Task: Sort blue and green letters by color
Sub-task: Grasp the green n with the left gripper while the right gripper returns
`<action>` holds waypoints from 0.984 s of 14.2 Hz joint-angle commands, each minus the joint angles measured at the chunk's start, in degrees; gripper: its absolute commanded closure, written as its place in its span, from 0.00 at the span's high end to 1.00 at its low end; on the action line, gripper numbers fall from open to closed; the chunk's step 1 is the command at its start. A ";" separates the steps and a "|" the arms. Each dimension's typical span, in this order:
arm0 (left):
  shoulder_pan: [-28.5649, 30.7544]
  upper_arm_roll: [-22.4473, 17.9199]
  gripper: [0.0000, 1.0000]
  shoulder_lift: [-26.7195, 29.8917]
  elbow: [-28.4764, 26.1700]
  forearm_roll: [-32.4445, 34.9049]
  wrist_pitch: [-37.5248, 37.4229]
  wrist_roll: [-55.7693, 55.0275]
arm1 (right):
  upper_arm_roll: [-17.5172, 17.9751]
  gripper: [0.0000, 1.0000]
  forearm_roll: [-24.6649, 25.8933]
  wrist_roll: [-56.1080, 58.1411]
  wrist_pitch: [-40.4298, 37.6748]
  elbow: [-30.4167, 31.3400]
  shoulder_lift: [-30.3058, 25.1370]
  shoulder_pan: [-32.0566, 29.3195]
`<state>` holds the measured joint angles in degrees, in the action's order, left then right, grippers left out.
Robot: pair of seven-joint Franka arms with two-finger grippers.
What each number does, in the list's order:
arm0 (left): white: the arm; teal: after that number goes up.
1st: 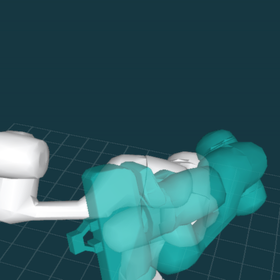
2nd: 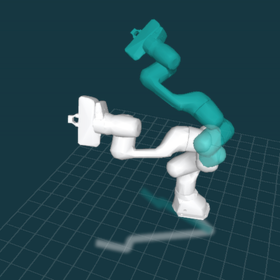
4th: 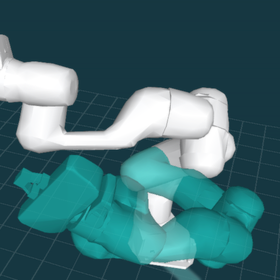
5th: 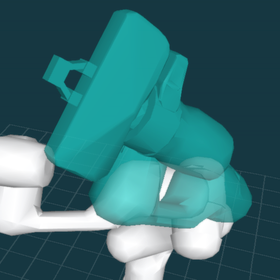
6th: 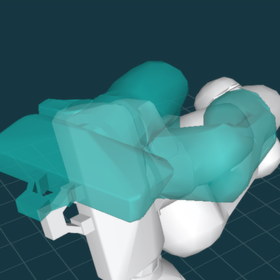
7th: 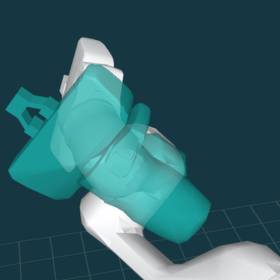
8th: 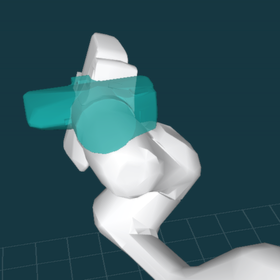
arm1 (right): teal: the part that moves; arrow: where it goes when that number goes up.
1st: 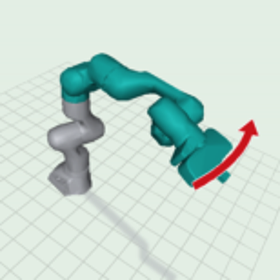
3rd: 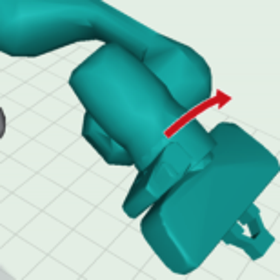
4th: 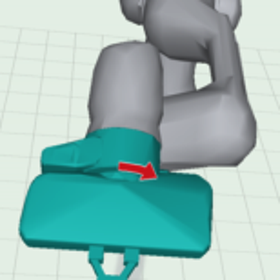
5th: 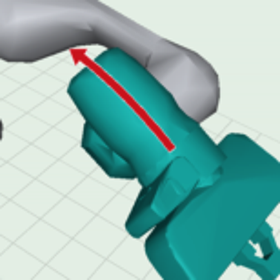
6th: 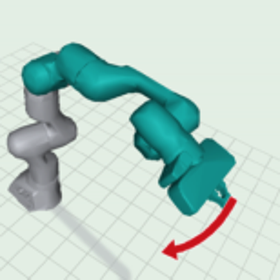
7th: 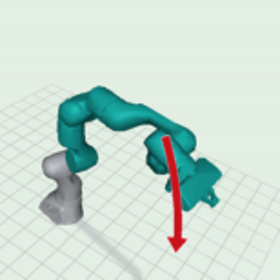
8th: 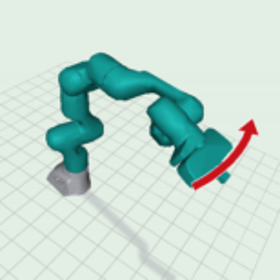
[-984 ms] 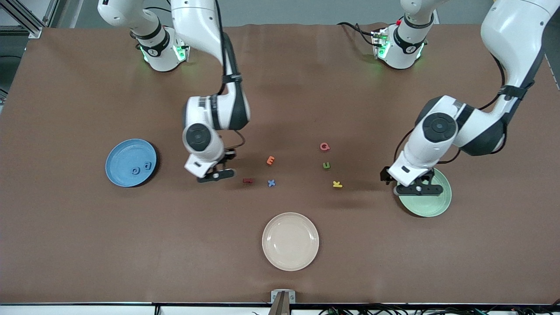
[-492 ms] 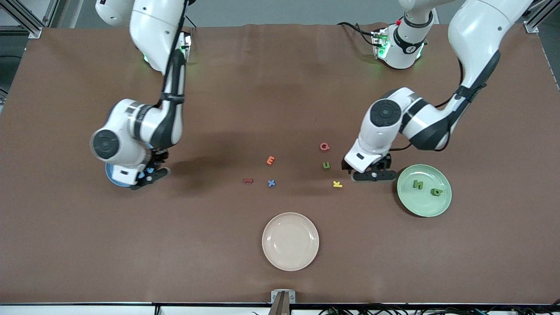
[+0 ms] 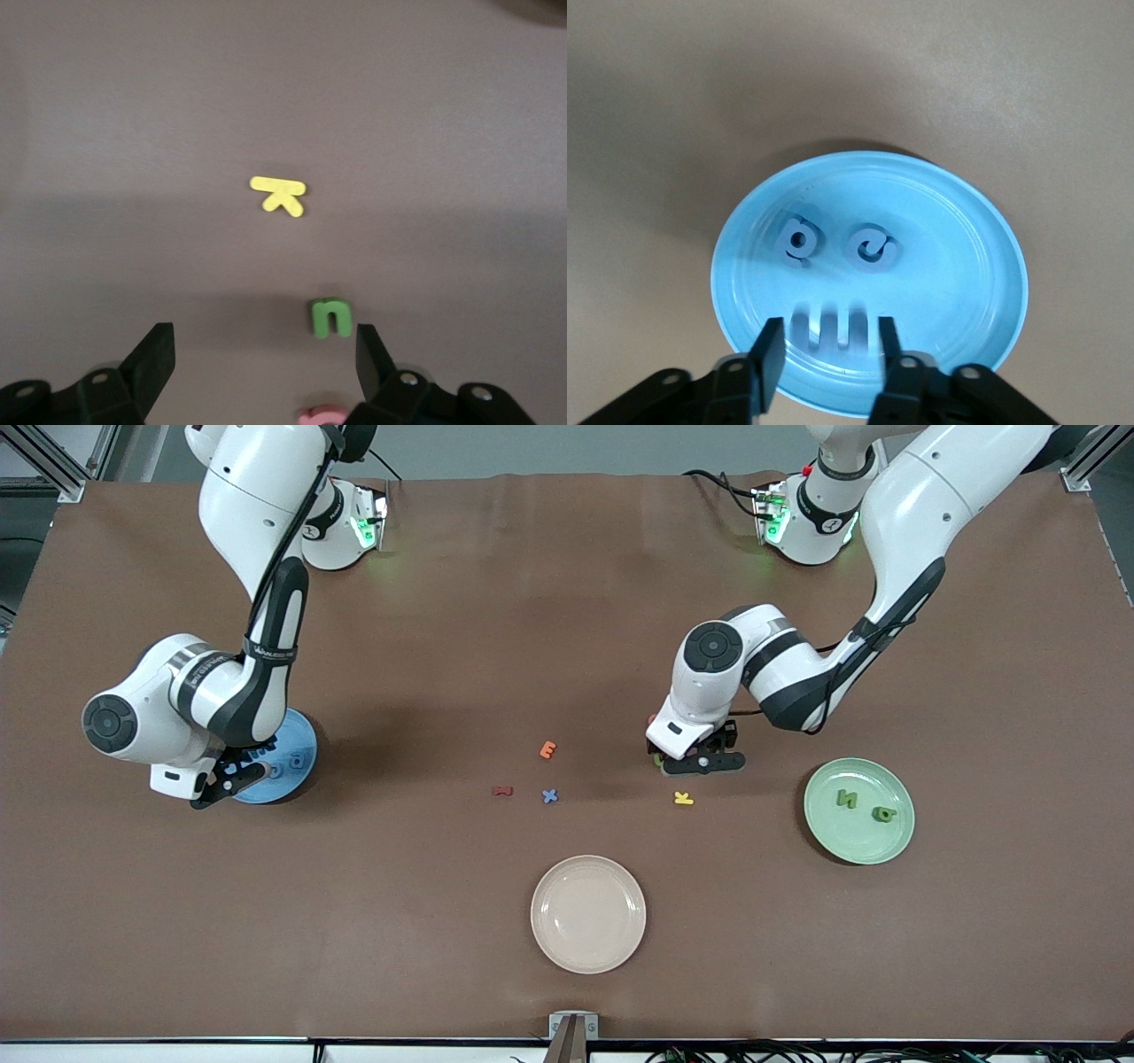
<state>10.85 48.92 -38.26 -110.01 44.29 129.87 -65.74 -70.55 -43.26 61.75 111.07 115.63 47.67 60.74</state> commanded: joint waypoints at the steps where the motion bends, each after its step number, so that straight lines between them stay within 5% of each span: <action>1: -0.04 -0.14 0.78 -2.77 0.58 2.47 3.80 -6.13 | -0.12 1.00 0.37 1.70 0.29 0.30 -0.65 -0.19; 8: -2.06 -1.81 0.58 -6.03 0.67 2.73 4.07 -9.41 | -2.14 1.00 0.02 -5.84 -8.92 -7.07 -0.65 0.08; 14: -3.56 -3.13 0.56 -6.38 0.94 2.82 6.44 -8.27 | -2.14 1.00 0.02 -23.41 -18.95 -17.71 -0.57 0.51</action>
<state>8.39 46.85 -44.45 -109.77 45.66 135.08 -73.97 -72.47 -43.45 43.44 94.60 100.56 47.63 61.07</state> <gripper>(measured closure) 0.432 0.000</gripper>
